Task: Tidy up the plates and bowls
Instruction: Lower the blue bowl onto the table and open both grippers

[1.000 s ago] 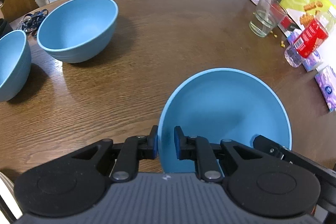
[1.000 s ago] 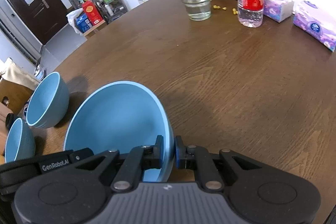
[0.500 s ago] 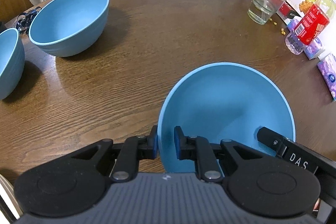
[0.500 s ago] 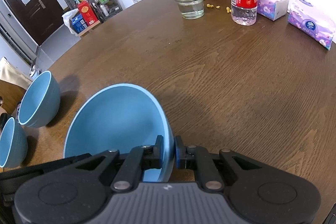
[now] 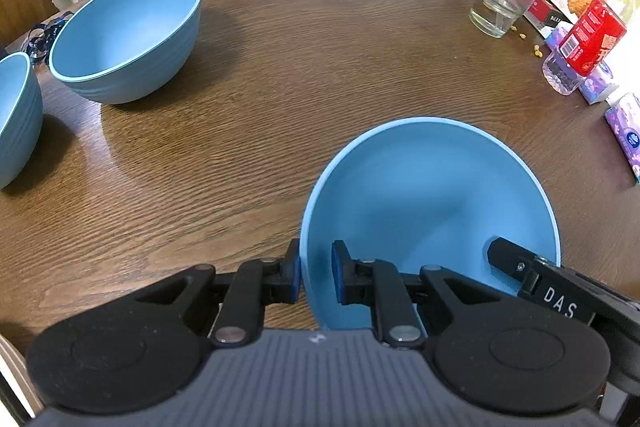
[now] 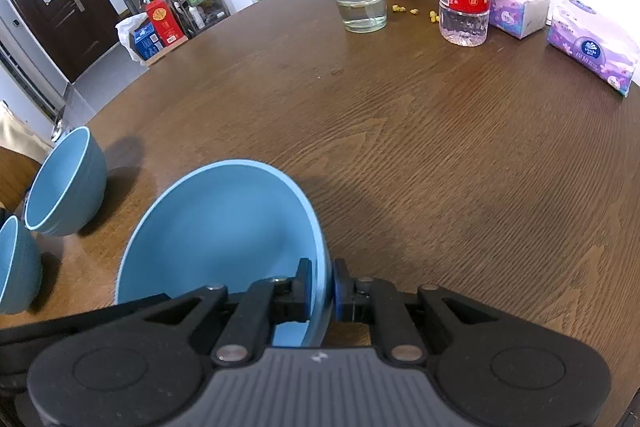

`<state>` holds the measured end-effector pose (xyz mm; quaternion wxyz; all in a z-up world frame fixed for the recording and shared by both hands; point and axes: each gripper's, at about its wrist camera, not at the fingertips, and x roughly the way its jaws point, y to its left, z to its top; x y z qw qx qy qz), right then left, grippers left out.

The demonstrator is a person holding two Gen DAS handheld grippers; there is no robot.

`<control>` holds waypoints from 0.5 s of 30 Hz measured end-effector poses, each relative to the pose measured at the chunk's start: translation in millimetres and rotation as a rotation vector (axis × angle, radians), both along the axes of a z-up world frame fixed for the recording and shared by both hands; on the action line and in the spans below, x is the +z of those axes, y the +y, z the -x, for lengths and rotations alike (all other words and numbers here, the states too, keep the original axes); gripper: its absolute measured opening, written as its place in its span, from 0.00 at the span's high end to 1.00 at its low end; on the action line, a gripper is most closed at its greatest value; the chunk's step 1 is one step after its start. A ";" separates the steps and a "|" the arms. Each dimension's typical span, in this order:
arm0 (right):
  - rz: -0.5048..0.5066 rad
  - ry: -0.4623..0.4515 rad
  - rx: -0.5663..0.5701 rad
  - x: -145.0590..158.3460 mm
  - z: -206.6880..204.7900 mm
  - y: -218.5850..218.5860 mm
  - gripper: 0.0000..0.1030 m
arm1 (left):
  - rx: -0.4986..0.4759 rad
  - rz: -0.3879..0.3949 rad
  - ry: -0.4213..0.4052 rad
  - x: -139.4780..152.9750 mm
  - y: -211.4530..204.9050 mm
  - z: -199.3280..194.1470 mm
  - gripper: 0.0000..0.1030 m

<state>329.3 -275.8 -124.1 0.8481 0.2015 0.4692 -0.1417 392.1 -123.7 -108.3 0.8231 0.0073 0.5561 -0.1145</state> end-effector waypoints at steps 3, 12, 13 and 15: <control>0.000 0.004 0.000 -1.9 0.9 -1.4 0.90 | -0.006 -0.001 -0.007 1.0 -1.2 1.7 0.84; -0.022 0.008 -0.015 -5.3 4.0 -10.0 0.85 | 0.004 -0.016 -0.023 3.9 -0.8 3.2 0.76; -0.022 0.006 -0.018 -4.9 4.7 -11.1 0.82 | 0.007 -0.019 -0.029 5.0 0.0 3.3 0.71; -0.025 0.001 -0.025 -3.9 6.2 -12.6 0.72 | 0.014 -0.024 -0.041 8.0 2.5 3.8 0.63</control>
